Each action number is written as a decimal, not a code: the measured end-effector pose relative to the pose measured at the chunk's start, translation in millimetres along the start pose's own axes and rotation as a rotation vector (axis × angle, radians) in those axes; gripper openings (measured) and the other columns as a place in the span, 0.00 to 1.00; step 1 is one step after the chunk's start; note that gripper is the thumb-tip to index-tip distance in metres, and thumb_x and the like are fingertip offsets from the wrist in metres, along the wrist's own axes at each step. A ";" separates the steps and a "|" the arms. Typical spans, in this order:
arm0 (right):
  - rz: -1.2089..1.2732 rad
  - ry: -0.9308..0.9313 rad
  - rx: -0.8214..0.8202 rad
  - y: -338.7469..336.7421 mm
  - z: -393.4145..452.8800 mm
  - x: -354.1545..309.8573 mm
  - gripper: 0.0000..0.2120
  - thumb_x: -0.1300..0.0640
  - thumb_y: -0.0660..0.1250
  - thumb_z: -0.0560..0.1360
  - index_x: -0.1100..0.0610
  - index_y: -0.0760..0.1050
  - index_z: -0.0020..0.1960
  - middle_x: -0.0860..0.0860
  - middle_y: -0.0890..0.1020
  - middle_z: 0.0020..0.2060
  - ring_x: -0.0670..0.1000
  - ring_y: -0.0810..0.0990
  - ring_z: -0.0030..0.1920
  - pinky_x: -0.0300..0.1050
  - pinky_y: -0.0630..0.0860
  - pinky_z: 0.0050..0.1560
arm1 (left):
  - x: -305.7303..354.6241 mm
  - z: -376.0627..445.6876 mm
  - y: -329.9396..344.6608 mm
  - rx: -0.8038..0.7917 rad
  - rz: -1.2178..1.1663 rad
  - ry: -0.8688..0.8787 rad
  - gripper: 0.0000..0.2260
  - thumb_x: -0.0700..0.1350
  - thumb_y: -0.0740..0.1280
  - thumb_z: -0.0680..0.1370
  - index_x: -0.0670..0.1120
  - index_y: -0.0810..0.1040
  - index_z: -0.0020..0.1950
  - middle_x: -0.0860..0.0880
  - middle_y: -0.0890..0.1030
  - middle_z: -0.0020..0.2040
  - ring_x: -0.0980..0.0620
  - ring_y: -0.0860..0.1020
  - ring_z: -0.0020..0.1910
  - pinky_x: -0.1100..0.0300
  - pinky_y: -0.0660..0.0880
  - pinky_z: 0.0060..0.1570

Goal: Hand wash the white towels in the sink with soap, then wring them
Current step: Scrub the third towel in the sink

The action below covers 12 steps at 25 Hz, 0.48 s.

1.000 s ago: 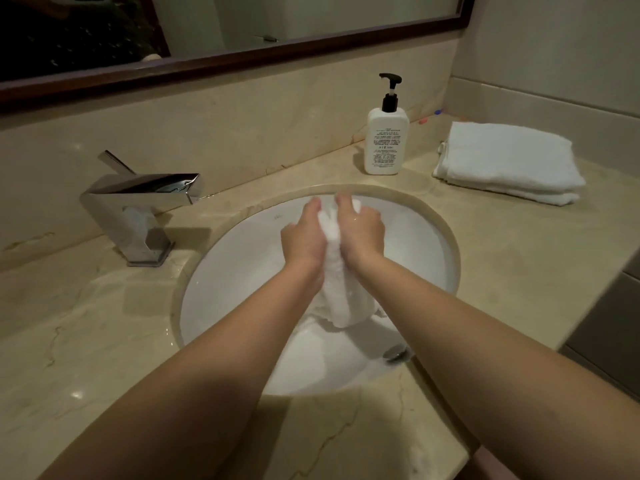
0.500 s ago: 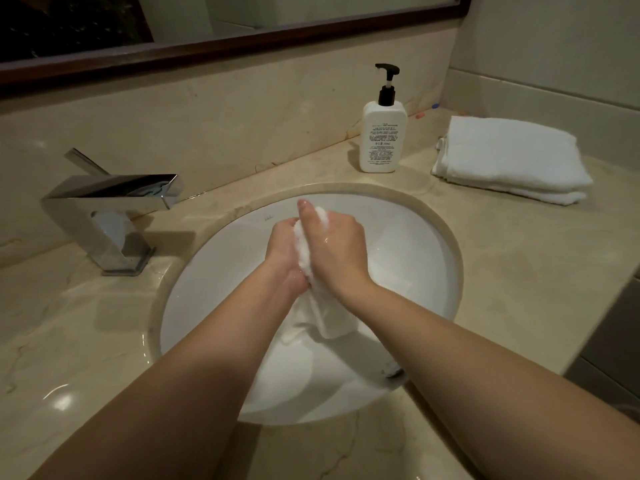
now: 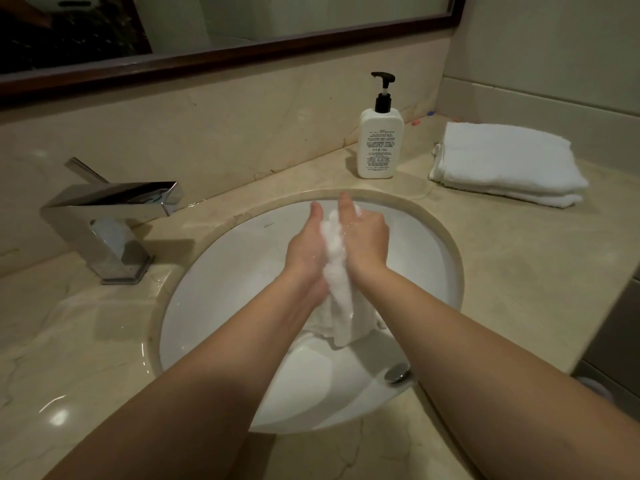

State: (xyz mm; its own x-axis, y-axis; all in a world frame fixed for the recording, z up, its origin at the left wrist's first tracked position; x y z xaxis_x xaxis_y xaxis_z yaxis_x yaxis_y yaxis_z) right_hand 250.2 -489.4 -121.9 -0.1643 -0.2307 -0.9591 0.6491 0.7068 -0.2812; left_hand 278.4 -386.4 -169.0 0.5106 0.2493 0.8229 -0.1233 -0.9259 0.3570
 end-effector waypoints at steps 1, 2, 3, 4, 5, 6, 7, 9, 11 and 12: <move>-0.004 -0.033 -0.041 3.7 -6.5 -1.5 0.26 0.39 0.60 0.81 0.55 0.72 0.31 0.55 0.81 0.33 0.58 0.81 0.40 0.48 0.71 0.39 | -0.2 -2.1 -0.5 -0.005 0.008 -0.004 0.31 0.69 0.57 0.80 0.43 0.82 0.56 0.41 0.86 0.50 0.47 0.85 0.46 0.55 0.78 0.54; -0.013 -0.097 -0.114 12.4 -17.3 -5.3 0.26 0.39 0.60 0.81 0.55 0.73 0.31 0.54 0.81 0.32 0.57 0.81 0.39 0.47 0.72 0.39 | 0.2 1.0 -2.9 -0.022 -0.029 -0.011 0.30 0.67 0.55 0.82 0.42 0.81 0.48 0.42 0.85 0.41 0.48 0.85 0.38 0.58 0.78 0.47; -0.025 -0.165 -0.189 23.0 -31.1 -9.1 0.26 0.39 0.60 0.81 0.55 0.75 0.31 0.54 0.81 0.32 0.56 0.81 0.38 0.48 0.73 0.39 | -1.0 5.6 -7.0 -0.043 -0.085 -0.022 0.30 0.65 0.54 0.84 0.42 0.79 0.40 0.43 0.82 0.33 0.49 0.83 0.32 0.62 0.76 0.40; -0.033 -0.210 -0.225 28.3 -41.2 -11.8 0.27 0.39 0.60 0.81 0.57 0.76 0.33 0.54 0.82 0.32 0.56 0.81 0.38 0.48 0.73 0.40 | -5.1 10.8 -8.5 -0.072 -0.157 -0.041 0.29 0.64 0.53 0.84 0.43 0.77 0.37 0.45 0.79 0.29 0.50 0.81 0.28 0.64 0.76 0.36; -0.042 -0.211 -0.208 28.1 -39.3 -12.5 0.27 0.39 0.60 0.81 0.57 0.76 0.33 0.55 0.82 0.32 0.57 0.81 0.38 0.49 0.73 0.40 | -3.7 8.6 -7.2 -0.081 -0.190 -0.040 0.28 0.62 0.54 0.85 0.43 0.76 0.38 0.45 0.79 0.29 0.51 0.81 0.30 0.64 0.76 0.38; -0.039 -0.171 -0.136 21.6 -26.9 -10.6 0.27 0.39 0.60 0.81 0.57 0.74 0.31 0.55 0.81 0.31 0.58 0.81 0.38 0.49 0.72 0.39 | -2.0 4.1 -4.8 -0.099 -0.160 -0.023 0.26 0.62 0.54 0.85 0.43 0.77 0.43 0.45 0.80 0.33 0.50 0.82 0.36 0.62 0.77 0.46; -0.022 -0.112 -0.054 11.0 -13.8 -7.6 0.27 0.39 0.60 0.81 0.56 0.71 0.30 0.55 0.79 0.31 0.59 0.80 0.38 0.48 0.71 0.38 | 0.5 -2.3 1.7 -0.129 -0.140 -0.017 0.25 0.61 0.53 0.85 0.42 0.78 0.50 0.44 0.82 0.39 0.48 0.82 0.44 0.58 0.75 0.56; 0.010 -0.061 0.002 0.2 -3.0 -3.7 0.27 0.40 0.60 0.81 0.55 0.69 0.29 0.53 0.77 0.29 0.58 0.79 0.37 0.47 0.69 0.38 | 2.1 -10.3 12.3 -0.146 -0.120 -0.056 0.25 0.62 0.53 0.85 0.42 0.79 0.55 0.43 0.84 0.42 0.46 0.82 0.48 0.55 0.72 0.63; 0.011 -0.159 -0.111 10.2 -19.2 -8.6 0.27 0.40 0.60 0.81 0.53 0.69 0.28 0.52 0.77 0.28 0.56 0.78 0.35 0.48 0.69 0.37 | 3.0 -8.1 9.2 -0.151 -0.167 -0.037 0.26 0.62 0.52 0.85 0.43 0.77 0.46 0.44 0.83 0.33 0.49 0.84 0.35 0.59 0.76 0.50; 0.001 -0.214 -0.176 19.1 -32.0 -11.7 0.27 0.39 0.60 0.81 0.53 0.70 0.28 0.52 0.78 0.28 0.57 0.79 0.35 0.49 0.70 0.37 | 3.2 -4.7 5.4 -0.152 -0.208 -0.025 0.26 0.62 0.51 0.85 0.44 0.74 0.42 0.46 0.80 0.29 0.51 0.82 0.29 0.62 0.75 0.41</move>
State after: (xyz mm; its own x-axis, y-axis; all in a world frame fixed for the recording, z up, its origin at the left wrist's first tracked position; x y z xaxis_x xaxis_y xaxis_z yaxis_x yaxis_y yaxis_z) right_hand 240.7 -451.8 -117.1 0.0089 -0.3532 -0.9355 0.5072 0.8079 -0.3002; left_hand 275.4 -389.2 -162.3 0.5589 0.4209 0.7144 -0.1395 -0.8016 0.5814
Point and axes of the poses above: each hand's wrist, its own z-axis towards the middle knuckle, its own y-axis out of the palm, x = y × z, the point moved 8 cm from there along z, towards the middle knuckle
